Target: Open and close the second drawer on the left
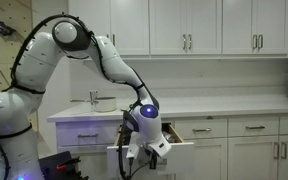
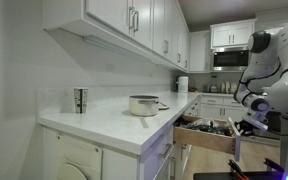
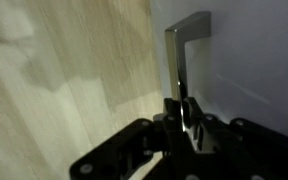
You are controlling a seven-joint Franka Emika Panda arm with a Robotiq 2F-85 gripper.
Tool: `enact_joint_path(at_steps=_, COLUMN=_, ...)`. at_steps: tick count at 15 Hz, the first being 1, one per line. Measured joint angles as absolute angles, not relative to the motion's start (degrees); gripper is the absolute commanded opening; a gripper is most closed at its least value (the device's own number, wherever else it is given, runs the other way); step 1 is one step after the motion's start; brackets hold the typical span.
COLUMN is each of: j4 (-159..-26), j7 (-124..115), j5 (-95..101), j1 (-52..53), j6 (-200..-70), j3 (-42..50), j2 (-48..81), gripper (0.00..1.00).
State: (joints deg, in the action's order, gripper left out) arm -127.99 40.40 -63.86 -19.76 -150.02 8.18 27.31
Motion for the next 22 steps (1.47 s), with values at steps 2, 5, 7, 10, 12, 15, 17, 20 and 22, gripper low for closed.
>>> enact_joint_path(at_steps=2, j4=-128.08, j7=40.5, j5=-63.95, j1=-19.76, j6=-150.06, j3=8.24, j2=27.24, gripper=0.2)
enact_joint_path(at_steps=5, j4=-128.17, j7=40.52, j5=-64.24, j1=-19.71, j6=-150.21, j3=8.25, j2=27.16, gripper=0.41)
enact_joint_path(at_steps=7, j4=-128.39, j7=40.45, j5=-64.45, j1=-19.63, j6=-150.41, j3=8.26, j2=26.95, gripper=0.45)
enact_joint_path(at_steps=10, j4=-130.21, j7=35.8, j5=-65.7, j1=-18.75, j6=-155.51, j3=8.48, j2=25.75, gripper=0.66)
enact_joint_path(at_steps=12, j4=-132.67, j7=30.91, j5=-65.65, j1=-17.18, j6=-161.25, j3=9.32, j2=22.54, gripper=0.82)
enact_joint_path(at_steps=15, j4=-136.15, j7=22.32, j5=-63.95, j1=-13.98, j6=-169.22, j3=11.46, j2=17.89, gripper=1.0)
enact_joint_path(at_steps=17, j4=-138.34, j7=15.56, j5=-59.77, j1=-11.92, j6=-172.55, j3=13.04, j2=15.59, gripper=1.0)
enact_joint_path(at_steps=20, j4=-140.7, j7=5.41, j5=-51.18, j1=-10.48, j6=-174.39, j3=14.44, j2=13.62, gripper=1.0)
enact_joint_path(at_steps=22, j4=-141.57, j7=-0.64, j5=-45.48, j1=-7.58, j6=-173.65, j3=17.97, j2=13.14, gripper=1.0)
